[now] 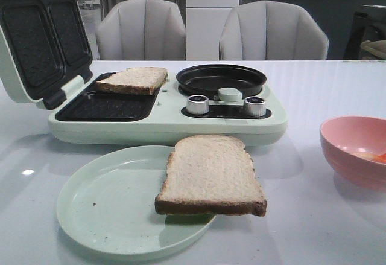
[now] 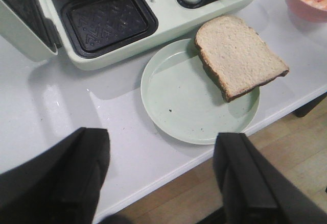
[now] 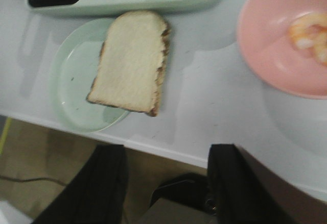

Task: Make breakfast with bread and shrimp
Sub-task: 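Withdraw the left gripper from the press, then reach the right gripper to the remaining bread slice and grasp it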

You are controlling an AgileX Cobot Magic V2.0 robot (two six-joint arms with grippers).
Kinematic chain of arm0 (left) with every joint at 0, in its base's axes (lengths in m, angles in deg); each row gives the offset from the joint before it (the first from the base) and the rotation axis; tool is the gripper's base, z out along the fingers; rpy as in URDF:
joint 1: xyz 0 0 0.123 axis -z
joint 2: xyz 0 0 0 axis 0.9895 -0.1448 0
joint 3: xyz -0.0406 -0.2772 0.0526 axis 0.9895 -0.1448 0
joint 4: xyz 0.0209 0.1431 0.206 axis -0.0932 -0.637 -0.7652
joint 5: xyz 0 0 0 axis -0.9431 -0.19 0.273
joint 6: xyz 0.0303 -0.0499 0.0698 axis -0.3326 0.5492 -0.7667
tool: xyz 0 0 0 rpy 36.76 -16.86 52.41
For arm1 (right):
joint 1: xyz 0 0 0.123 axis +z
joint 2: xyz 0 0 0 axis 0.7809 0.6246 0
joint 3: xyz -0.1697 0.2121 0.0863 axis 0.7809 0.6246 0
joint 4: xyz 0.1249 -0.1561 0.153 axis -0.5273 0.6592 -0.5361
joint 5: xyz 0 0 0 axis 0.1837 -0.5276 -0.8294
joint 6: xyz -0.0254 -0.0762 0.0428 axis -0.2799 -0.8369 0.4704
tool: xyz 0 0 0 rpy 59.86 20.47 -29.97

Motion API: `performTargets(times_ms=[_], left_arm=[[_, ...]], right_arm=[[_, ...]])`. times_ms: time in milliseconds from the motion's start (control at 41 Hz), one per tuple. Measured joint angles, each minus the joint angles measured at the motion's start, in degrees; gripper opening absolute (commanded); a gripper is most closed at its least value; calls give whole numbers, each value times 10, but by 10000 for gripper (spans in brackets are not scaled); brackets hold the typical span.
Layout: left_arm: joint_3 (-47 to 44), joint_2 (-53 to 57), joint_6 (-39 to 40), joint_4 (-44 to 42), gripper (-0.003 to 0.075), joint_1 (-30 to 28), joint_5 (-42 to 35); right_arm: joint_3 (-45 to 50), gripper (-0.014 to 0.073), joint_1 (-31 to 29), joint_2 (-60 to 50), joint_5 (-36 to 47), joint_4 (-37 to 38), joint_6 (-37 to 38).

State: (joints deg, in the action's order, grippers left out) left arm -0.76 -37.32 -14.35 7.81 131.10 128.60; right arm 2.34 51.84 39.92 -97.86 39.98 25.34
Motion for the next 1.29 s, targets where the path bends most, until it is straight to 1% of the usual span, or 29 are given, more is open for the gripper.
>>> performTargets(times_ms=[146,220,366,512,659,829,951,1024,1122,1195,1293], left_arm=[[0,0,0,0,490,0,-6],[0,0,0,0,490,0,-6],[0,0,0,0,490,0,-7],[0,0,0,0,490,0,-10],[0,0,0,0,490,0,-11],[0,0,0,0,490,0,-11],[0,0,0,0,490,0,-12],[0,0,0,0,490,0,-12],[0,0,0,0,490,0,-12],[0,0,0,0,490,0,-12],[0,0,0,-4,490,0,-12]], right_arm=[[0,468,55,105,18,-88,-71],[-1,468,85,159,48,-123,-98],[-6,468,139,264,111,-163,-117],[-36,468,154,355,142,-178,-121],[-75,468,156,427,141,-180,-122],[-118,461,156,487,124,-182,-122],[-143,407,156,509,111,-182,-122],[-151,350,156,516,107,-183,-122],[-155,239,156,519,102,-184,-123],[-157,178,156,519,100,-187,-125],[-157,124,156,519,95,-191,-129]])
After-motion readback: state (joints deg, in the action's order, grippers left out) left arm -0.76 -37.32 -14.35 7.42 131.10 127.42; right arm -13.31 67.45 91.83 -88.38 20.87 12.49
